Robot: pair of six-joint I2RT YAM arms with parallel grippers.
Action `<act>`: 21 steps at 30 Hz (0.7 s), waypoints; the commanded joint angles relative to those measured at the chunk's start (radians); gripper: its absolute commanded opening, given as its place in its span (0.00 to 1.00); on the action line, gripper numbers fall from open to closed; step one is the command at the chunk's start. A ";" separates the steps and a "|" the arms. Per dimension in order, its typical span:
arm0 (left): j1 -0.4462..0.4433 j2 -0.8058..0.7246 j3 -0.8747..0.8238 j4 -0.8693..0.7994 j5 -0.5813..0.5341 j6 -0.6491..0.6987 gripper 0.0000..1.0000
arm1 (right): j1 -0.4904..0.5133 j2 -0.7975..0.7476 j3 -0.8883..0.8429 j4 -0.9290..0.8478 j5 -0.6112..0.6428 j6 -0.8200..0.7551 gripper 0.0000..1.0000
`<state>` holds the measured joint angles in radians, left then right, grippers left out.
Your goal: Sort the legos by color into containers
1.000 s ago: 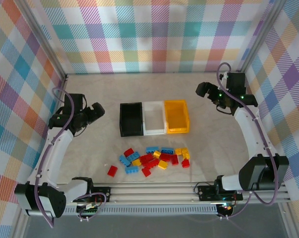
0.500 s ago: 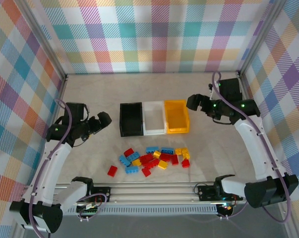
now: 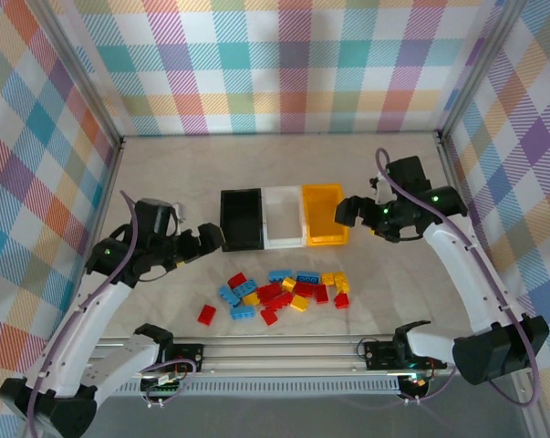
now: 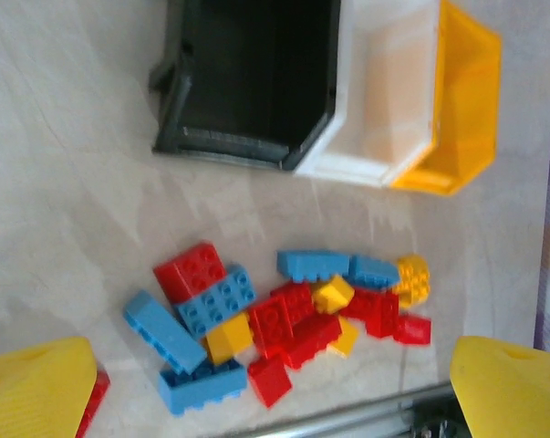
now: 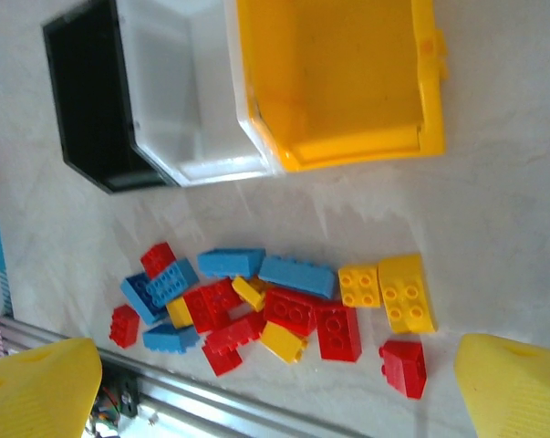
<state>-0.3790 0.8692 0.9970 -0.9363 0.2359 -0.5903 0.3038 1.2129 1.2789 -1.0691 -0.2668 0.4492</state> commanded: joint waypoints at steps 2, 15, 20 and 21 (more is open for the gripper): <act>-0.092 -0.048 -0.093 0.001 -0.032 -0.107 1.00 | 0.054 0.009 -0.046 -0.040 -0.002 0.028 0.99; -0.319 0.061 -0.209 0.165 -0.039 -0.194 1.00 | 0.278 0.016 -0.234 -0.069 0.117 0.198 0.87; -0.320 0.046 -0.259 0.219 -0.006 -0.229 1.00 | 0.278 -0.008 -0.357 -0.021 0.121 0.232 0.81; -0.320 0.036 -0.262 0.213 -0.010 -0.229 1.00 | 0.278 -0.009 -0.371 -0.013 0.132 0.233 0.79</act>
<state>-0.6872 0.9321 0.7483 -0.7544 0.2089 -0.7921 0.5766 1.2331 0.9344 -1.0969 -0.1604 0.6384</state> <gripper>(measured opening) 0.999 0.796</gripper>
